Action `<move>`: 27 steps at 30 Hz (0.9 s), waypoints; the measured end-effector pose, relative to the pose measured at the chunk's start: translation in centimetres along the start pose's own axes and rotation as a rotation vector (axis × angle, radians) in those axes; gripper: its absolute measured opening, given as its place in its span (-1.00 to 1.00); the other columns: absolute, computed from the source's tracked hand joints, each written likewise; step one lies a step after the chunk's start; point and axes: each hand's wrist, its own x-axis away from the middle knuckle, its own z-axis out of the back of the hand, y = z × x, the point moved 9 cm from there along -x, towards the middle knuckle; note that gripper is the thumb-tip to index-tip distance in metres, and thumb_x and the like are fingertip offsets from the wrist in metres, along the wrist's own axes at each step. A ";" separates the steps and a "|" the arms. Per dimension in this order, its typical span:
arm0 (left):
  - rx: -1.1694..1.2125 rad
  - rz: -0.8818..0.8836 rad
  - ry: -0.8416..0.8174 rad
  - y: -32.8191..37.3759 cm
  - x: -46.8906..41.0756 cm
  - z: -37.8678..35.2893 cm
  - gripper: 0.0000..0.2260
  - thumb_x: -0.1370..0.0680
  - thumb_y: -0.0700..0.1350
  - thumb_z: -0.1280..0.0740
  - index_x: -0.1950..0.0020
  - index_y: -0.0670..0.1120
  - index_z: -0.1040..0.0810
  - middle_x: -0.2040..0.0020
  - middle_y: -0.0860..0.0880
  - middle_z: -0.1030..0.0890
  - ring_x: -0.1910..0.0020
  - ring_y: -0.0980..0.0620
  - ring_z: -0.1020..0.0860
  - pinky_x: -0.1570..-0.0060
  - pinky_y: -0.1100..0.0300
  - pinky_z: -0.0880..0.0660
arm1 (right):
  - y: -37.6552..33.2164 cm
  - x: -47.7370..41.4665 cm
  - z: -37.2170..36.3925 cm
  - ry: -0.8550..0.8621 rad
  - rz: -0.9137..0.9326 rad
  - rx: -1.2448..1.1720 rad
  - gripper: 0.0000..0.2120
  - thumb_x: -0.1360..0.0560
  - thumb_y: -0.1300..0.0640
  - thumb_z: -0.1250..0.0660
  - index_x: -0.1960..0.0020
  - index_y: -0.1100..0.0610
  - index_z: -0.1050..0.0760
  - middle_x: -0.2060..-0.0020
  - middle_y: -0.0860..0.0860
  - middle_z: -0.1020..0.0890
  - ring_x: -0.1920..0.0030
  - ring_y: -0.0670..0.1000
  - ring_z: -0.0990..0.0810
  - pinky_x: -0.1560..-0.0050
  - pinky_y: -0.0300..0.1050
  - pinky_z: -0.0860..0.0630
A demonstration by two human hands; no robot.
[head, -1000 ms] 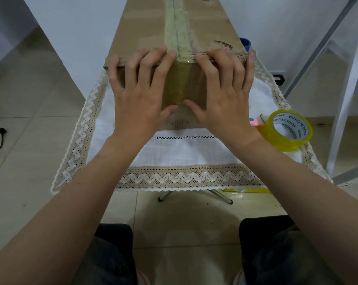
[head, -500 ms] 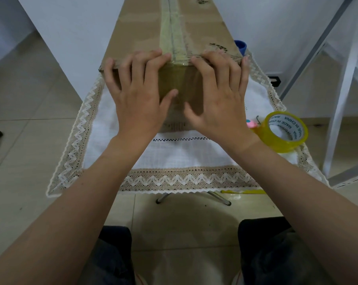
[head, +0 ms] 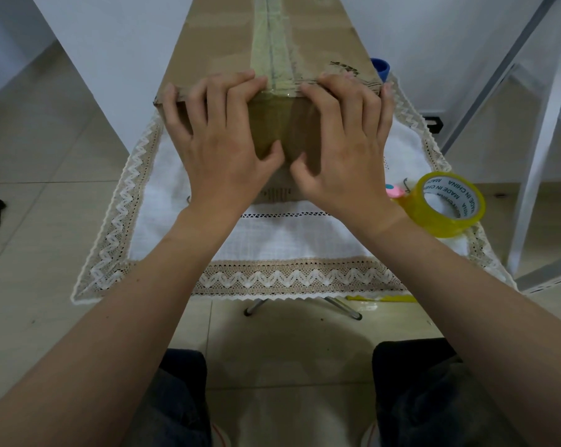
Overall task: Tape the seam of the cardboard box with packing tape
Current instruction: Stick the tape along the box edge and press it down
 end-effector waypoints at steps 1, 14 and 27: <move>0.001 0.006 0.009 0.1 0.0 0.0 -0.43 -0.38 0.13 -0.42 -0.35 -0.04 -0.55 -0.33 0.00 -0.57 -0.38 -0.13 -0.47 -0.50 -0.35 -0.14 | 0.0 0.0 0.0 -0.001 0.002 0.000 -0.35 -0.36 0.01 -0.39 -0.43 0.13 -0.48 -0.37 0.11 -0.52 -0.45 0.21 -0.41 -0.57 0.40 -0.07; -0.064 -0.016 0.020 0.5 0.7 -0.8 -0.35 -0.33 0.12 -0.42 -0.41 -0.02 -0.50 -0.38 -0.02 -0.54 -0.45 -0.13 -0.45 -0.54 -0.35 -0.08 | 0.0 0.0 0.2 -0.017 0.022 -0.013 -0.34 -0.36 -0.02 -0.34 -0.44 0.13 -0.49 -0.37 0.11 -0.53 -0.44 0.21 -0.44 -0.57 0.38 -0.09; -0.065 0.007 -0.075 -0.1 0.3 -0.7 -0.24 -0.31 0.38 -0.45 -0.43 0.08 -0.44 -0.37 0.00 -0.50 -0.40 -0.12 -0.39 -0.49 -0.27 -0.17 | 0.1 -0.2 0.7 -0.045 -0.006 0.010 -0.45 -0.42 0.02 -0.35 -0.41 0.08 -0.51 -0.35 0.06 -0.54 -0.40 0.18 -0.46 -0.58 0.29 -0.10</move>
